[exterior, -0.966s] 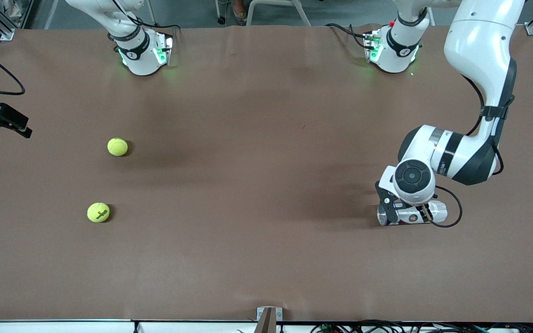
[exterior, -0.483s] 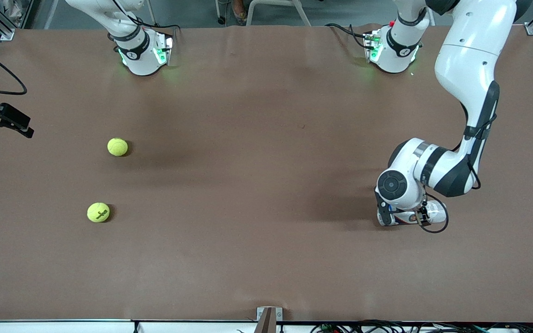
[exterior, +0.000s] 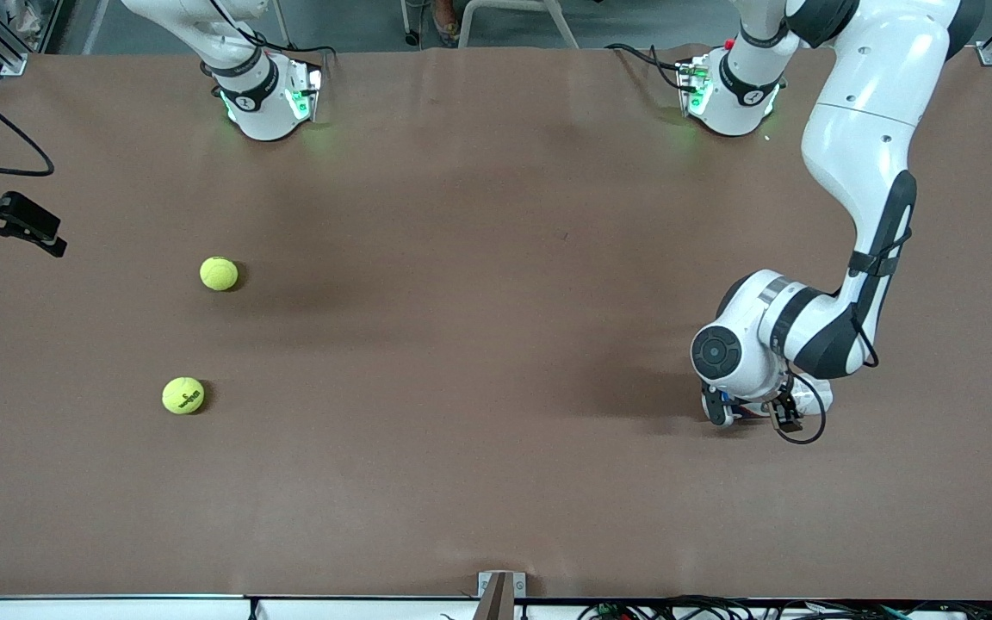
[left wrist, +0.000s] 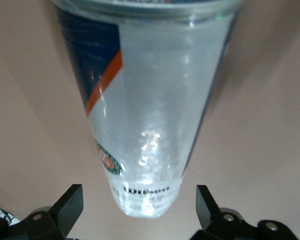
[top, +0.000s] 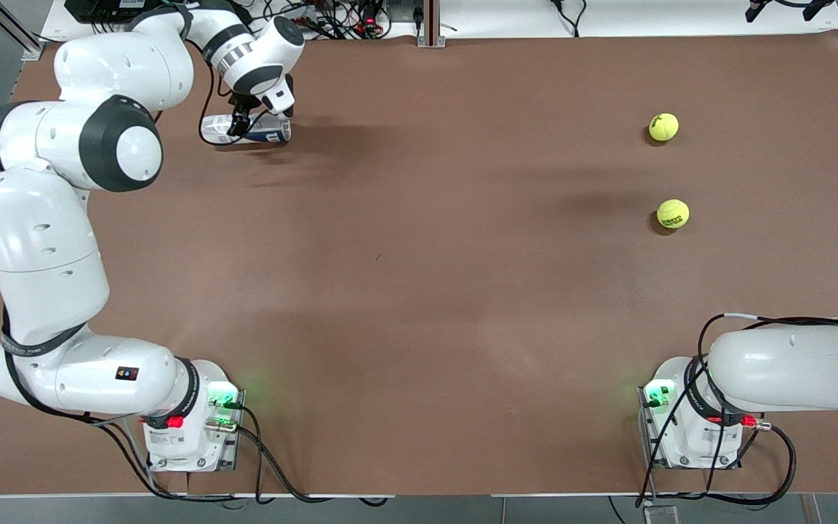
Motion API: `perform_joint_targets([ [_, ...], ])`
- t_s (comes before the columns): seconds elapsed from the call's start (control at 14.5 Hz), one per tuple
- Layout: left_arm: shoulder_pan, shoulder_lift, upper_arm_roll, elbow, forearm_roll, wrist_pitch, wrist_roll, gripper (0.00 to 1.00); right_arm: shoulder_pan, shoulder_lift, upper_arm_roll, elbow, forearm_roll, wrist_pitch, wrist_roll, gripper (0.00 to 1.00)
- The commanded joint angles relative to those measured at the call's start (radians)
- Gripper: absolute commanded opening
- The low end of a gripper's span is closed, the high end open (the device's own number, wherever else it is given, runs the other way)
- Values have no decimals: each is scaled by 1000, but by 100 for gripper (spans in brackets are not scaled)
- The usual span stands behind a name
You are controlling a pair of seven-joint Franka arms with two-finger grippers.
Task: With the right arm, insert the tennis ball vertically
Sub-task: 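Grasp the tube with the left gripper and stand it upright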
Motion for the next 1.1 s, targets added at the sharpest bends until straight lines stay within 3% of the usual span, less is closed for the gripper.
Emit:
perform_joint_targets([
  [0.0, 4, 20, 0, 16, 32, 23, -56, 99, 7, -5, 0, -2, -20, -2, 12, 100],
  [0.21, 1, 38, 3, 13, 54, 31, -83, 98, 6, -5, 0, -2, -20, -1, 12, 100],
  [0.34, 3, 46, 3, 14, 129, 31, -92, 96, 4, -5, 0, -2, -20, 1, 13, 100],
  [0.76, 9, 67, 3, 13, 132, 46, -100, 90, 7, -5, 0, -2, -20, -2, 9, 100],
  [1.03, 12, 74, 3, 13, 126, 49, -99, 76, 6, 27, 0, -3, -20, -18, 4, 100],
])
